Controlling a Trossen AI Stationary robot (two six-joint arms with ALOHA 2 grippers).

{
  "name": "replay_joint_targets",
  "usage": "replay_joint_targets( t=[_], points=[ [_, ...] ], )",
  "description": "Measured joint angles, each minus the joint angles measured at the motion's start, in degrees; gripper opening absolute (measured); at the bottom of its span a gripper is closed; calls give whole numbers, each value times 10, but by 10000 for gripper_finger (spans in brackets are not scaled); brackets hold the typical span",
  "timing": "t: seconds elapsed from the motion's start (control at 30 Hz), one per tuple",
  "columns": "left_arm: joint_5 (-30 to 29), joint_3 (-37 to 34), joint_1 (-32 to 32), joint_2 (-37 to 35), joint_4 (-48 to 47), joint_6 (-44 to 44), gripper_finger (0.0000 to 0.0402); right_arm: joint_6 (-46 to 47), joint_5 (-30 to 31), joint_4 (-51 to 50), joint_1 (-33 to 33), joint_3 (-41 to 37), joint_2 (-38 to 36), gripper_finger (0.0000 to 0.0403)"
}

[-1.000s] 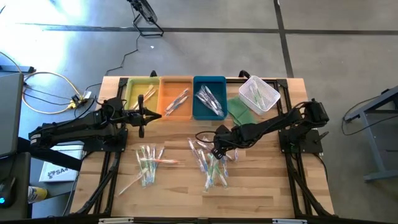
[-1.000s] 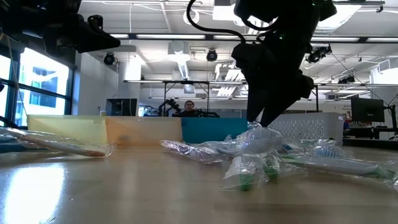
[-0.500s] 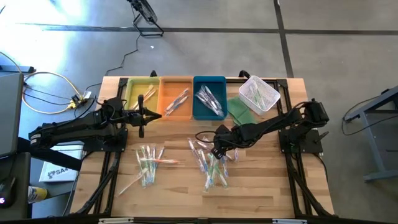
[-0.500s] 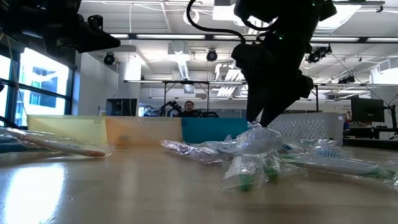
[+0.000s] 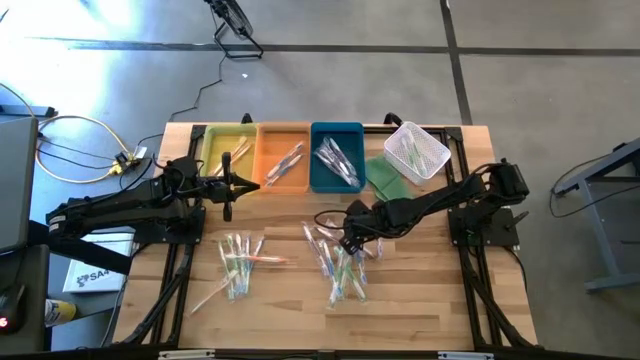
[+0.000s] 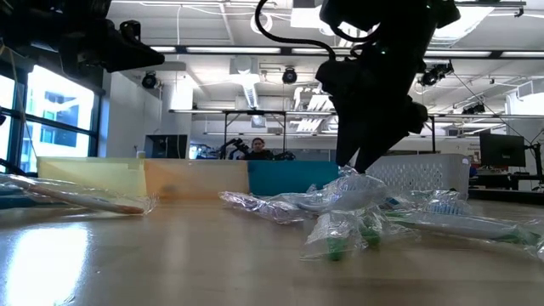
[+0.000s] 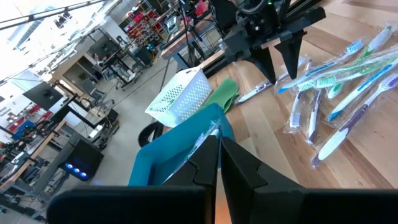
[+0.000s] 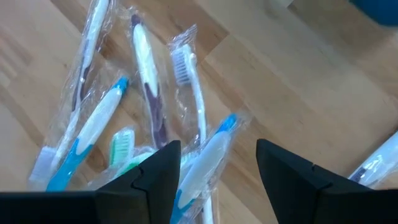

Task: Pick & Place Toothbrushes
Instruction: Put the blue toothbrush into the orange bin

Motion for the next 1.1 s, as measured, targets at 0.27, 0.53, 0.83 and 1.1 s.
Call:
replay_joint_targets(
  t=[0.27,0.53,0.83,1.1],
  points=[
    [0,0,0,0,0,0,14,0,-13,8,-1,-8,0,203],
    [0,0,0,0,0,-1,14,13,-13,93,-13,-67,0,203],
    [0,0,0,0,-5,-1,14,0,-28,111,-19,-67,0,197],
    [0,0,0,0,-4,-2,14,-3,-9,111,-19,-67,0,105]
  ],
)
